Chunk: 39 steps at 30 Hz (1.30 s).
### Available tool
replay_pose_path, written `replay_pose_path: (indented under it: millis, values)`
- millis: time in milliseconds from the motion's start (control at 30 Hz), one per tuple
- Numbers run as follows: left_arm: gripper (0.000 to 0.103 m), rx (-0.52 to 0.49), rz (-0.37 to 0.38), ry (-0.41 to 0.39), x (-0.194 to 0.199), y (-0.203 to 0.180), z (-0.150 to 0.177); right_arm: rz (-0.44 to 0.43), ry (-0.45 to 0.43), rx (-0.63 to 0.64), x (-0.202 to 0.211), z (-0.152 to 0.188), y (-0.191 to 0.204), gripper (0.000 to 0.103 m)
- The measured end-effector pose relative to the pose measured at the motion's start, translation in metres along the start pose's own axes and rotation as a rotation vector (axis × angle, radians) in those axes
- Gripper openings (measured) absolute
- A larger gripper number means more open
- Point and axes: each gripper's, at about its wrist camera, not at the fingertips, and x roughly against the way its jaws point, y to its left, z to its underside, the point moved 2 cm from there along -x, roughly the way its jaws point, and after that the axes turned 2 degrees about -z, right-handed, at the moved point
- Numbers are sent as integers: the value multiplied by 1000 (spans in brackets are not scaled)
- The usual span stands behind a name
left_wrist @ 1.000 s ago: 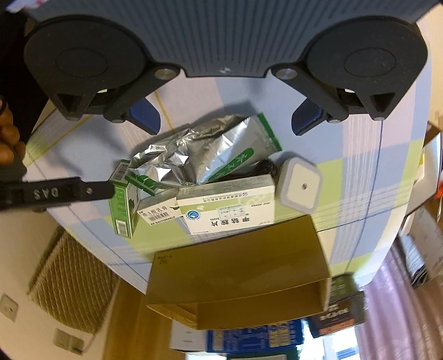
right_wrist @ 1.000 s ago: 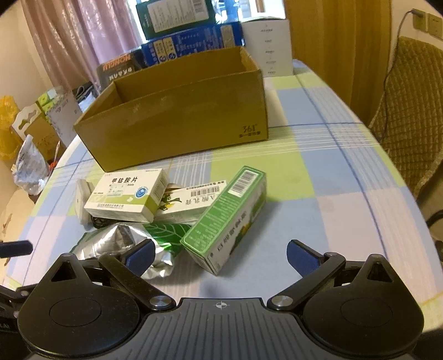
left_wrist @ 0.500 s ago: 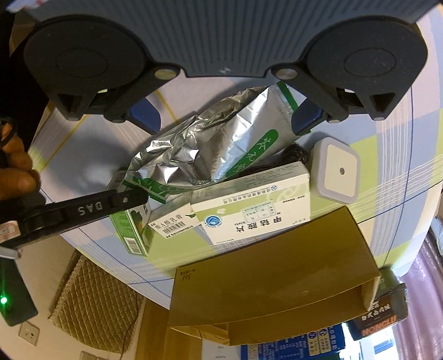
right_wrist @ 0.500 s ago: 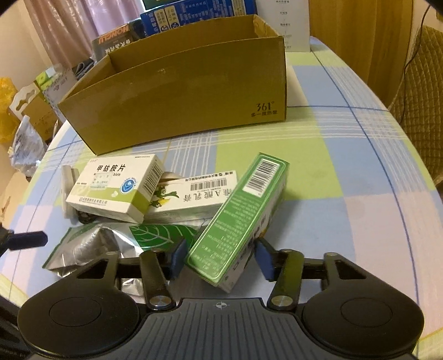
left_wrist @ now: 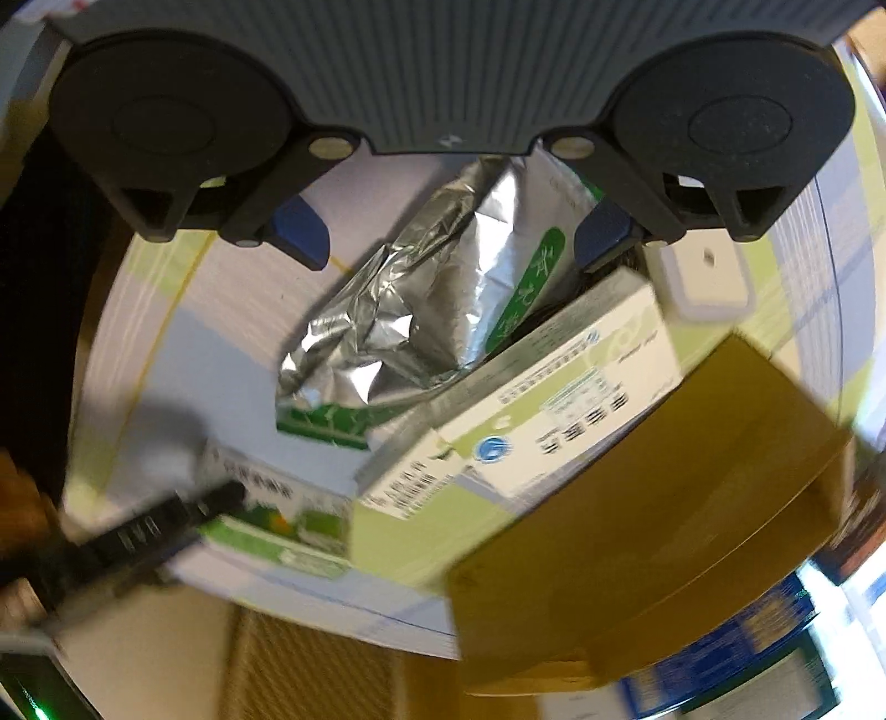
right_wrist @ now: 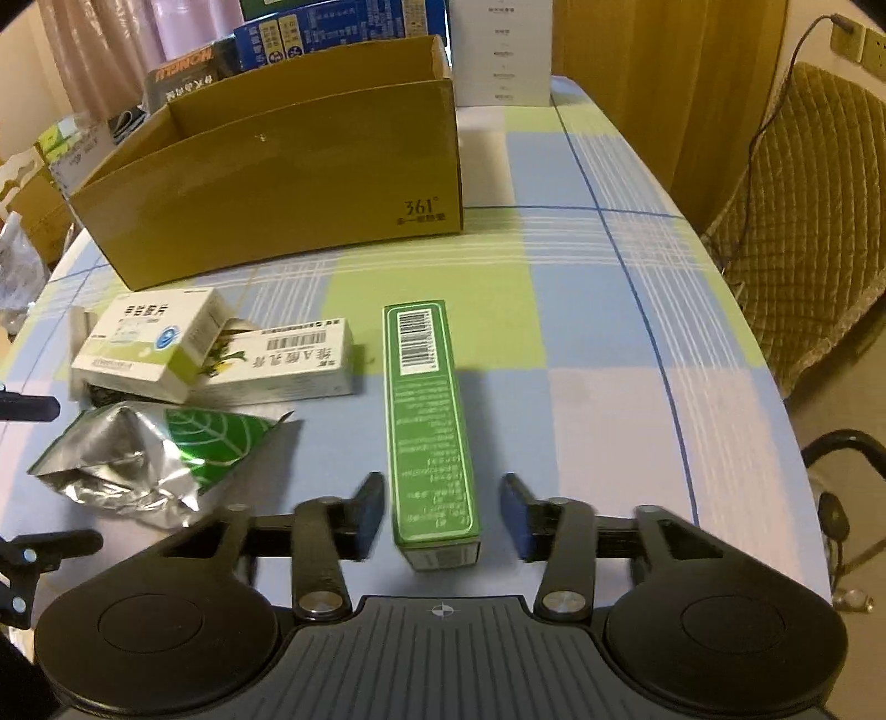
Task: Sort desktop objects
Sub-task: 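Grasp tall green medicine box with right tool while left tool approaches foil bag, then close left tool on silver-green foil bag while right tool holds green box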
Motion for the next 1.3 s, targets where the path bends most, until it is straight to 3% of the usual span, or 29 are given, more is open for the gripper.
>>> replay_pose_path:
  millis: [233,300,400,433,500,533,567,800,900,1000,1133,1233,1300]
  values:
    - [87,-260,74,24,-22,-11,-14,-13,6,39,-12,-5,2,52]
    - [80,-290,85,39,-30,-12,-17,-19,7,46,-14,-7,2,52]
    - [78,-300,74,53,-38,-16,-18,-20,19,51,-16,-7,1,52]
    - [75,-299,65,55,-38,-18,-18,-28,23,44,-17,-7,0,51]
    - [68,-268,55,66,-36,-19,-19,-29,27,42,-16,-5,-1,40]
    - [64,-248,54,74,-34,-20,-19,-30,29,43,-15,-4,-1,28]
    - [63,-220,54,86,-32,-21,-19,-31,30,39,-14,-3,-2,28]
    - [63,-15,110,134,-17,-32,-20,-53,42,30,4,16,3,28]
    - [70,-65,106,129,-21,-39,-20,-52,43,55,4,23,7,28]
    - [70,-112,108,143,-30,-41,-24,-54,39,57,3,25,6,31]
    - [72,-94,139,165,-43,-39,-30,-51,36,49,-1,23,4,45]
    - [64,-40,168,178,-46,-35,-31,-54,37,48,-3,22,4,48]
    - [52,-8,158,178,-44,-31,-31,-60,36,52,-4,21,5,48]
